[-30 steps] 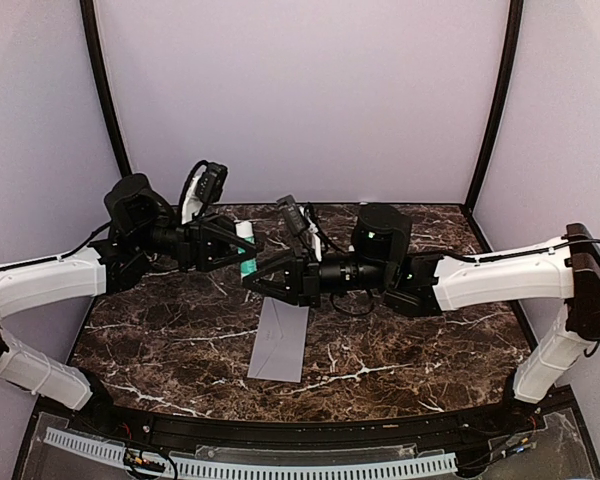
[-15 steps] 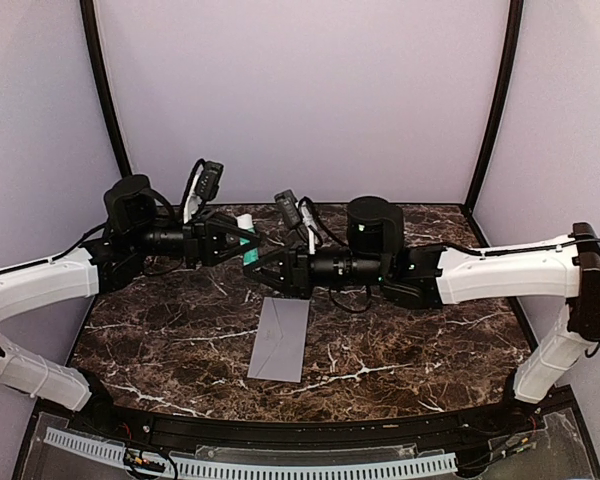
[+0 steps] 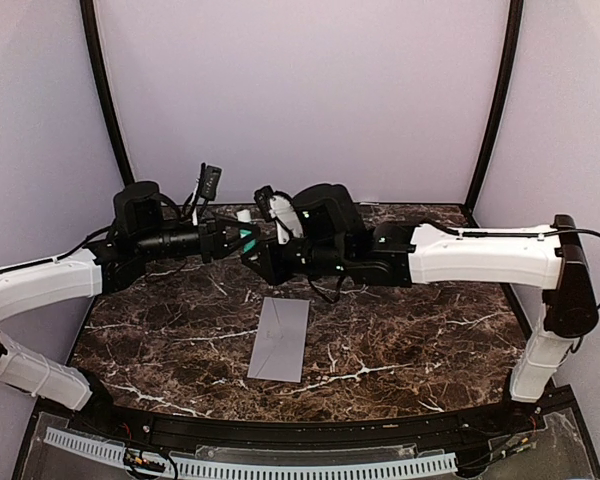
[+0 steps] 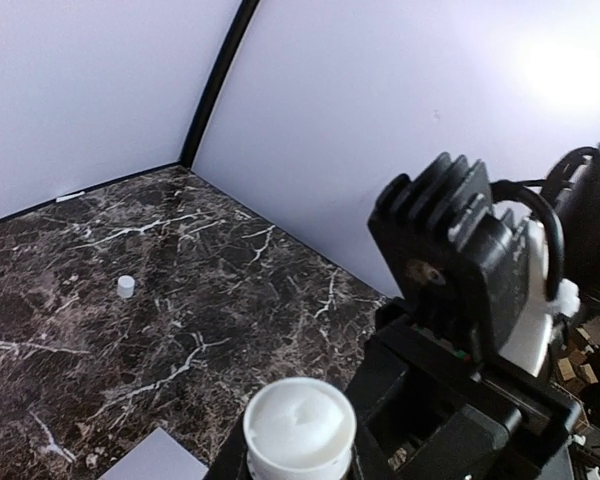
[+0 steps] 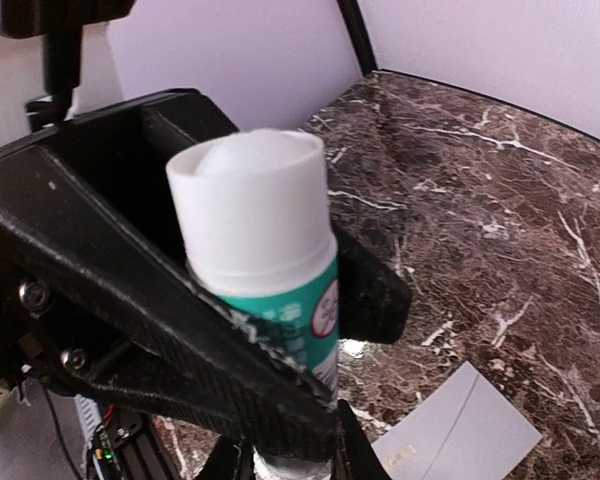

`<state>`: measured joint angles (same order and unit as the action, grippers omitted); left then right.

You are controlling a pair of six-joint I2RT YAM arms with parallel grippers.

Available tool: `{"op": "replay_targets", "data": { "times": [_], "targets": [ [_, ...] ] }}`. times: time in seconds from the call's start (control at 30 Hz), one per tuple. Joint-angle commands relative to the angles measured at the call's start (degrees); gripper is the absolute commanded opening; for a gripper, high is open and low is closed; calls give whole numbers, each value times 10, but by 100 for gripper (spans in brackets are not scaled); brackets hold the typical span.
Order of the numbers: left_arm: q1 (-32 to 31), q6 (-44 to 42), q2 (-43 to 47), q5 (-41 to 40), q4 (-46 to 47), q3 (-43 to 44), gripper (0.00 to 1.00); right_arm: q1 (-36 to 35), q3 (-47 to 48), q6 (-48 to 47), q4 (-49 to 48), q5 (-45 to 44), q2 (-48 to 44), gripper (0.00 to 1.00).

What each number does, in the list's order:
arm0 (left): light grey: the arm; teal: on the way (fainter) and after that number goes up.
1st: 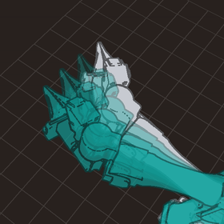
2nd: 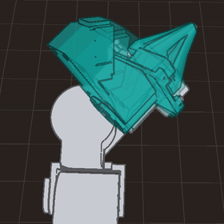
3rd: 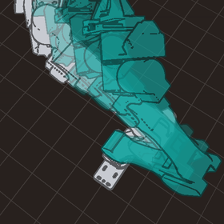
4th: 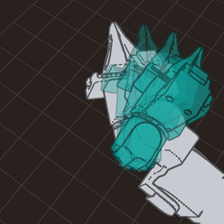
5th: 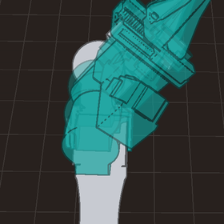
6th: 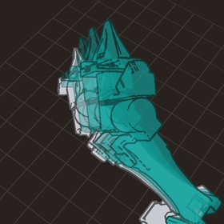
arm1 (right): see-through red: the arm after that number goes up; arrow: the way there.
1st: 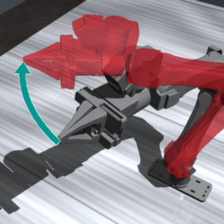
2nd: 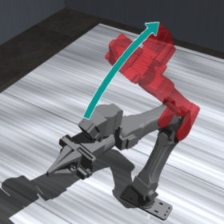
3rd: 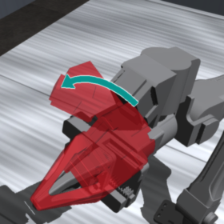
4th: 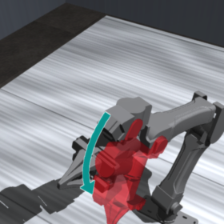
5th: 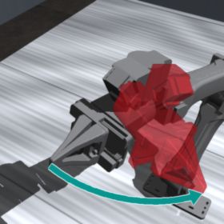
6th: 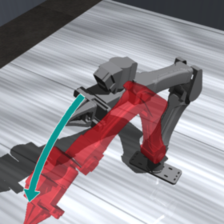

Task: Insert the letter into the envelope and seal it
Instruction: Screw the solid glue.

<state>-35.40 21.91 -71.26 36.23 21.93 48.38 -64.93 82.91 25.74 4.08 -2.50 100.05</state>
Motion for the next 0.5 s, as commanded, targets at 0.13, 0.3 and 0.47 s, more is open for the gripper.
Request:
{"op": "replay_targets", "data": {
  "times": [0.13,0.3,0.47],
  "targets": [
    [-14,25,-27,-30,-8,-16,0,-14,176,-4,120,-202,127,1],
    [-14,31,-33,-37,-9,-17,0,-16,191,0,117,-203,132,3],
    [-14,24,-22,-43,-16,-13,0,-14,134,-21,65,-155,88,12]
  ]
}}
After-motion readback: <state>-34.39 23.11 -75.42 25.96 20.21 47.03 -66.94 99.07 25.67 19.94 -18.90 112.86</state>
